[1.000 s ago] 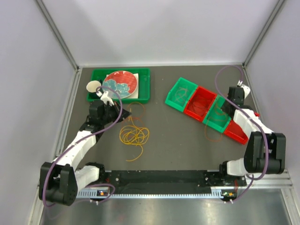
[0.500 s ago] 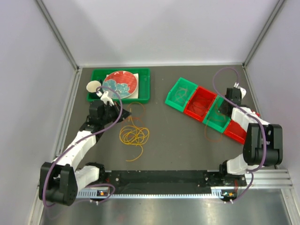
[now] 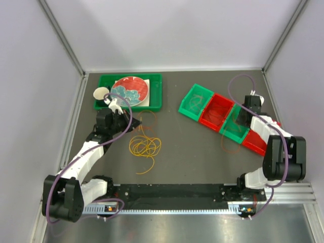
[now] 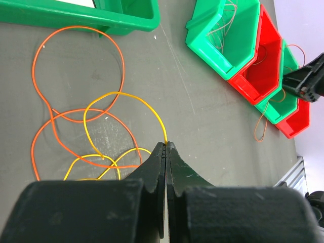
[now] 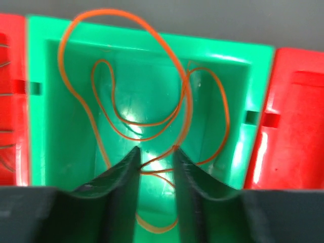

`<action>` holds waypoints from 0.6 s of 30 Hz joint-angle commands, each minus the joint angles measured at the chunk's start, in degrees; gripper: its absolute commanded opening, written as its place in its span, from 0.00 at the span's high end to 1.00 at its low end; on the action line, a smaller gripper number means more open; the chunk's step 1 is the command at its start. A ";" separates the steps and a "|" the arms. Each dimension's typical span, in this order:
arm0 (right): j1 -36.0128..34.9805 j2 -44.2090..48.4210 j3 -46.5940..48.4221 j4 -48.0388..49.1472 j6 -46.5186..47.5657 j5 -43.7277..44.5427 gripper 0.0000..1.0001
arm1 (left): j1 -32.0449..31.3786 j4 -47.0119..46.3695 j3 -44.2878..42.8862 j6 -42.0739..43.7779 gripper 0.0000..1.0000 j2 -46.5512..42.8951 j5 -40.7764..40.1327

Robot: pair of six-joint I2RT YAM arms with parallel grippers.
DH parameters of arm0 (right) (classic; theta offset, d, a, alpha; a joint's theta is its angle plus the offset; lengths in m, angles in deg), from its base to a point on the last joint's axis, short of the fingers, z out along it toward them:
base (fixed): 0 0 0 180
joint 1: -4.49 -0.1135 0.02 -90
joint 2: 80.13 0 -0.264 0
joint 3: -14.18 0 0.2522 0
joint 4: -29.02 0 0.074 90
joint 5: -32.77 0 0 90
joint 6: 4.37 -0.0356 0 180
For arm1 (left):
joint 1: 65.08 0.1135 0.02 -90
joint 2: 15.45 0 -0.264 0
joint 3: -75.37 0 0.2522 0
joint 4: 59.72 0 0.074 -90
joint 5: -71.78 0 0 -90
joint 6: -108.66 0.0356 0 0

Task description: Untangle the cables

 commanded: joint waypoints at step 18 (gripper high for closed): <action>-0.65 17.18 6.87 -8.92 2.55 -6.10 0.64 | -0.22 -2.16 -1.61 0.78 1.00 -1.57 0.08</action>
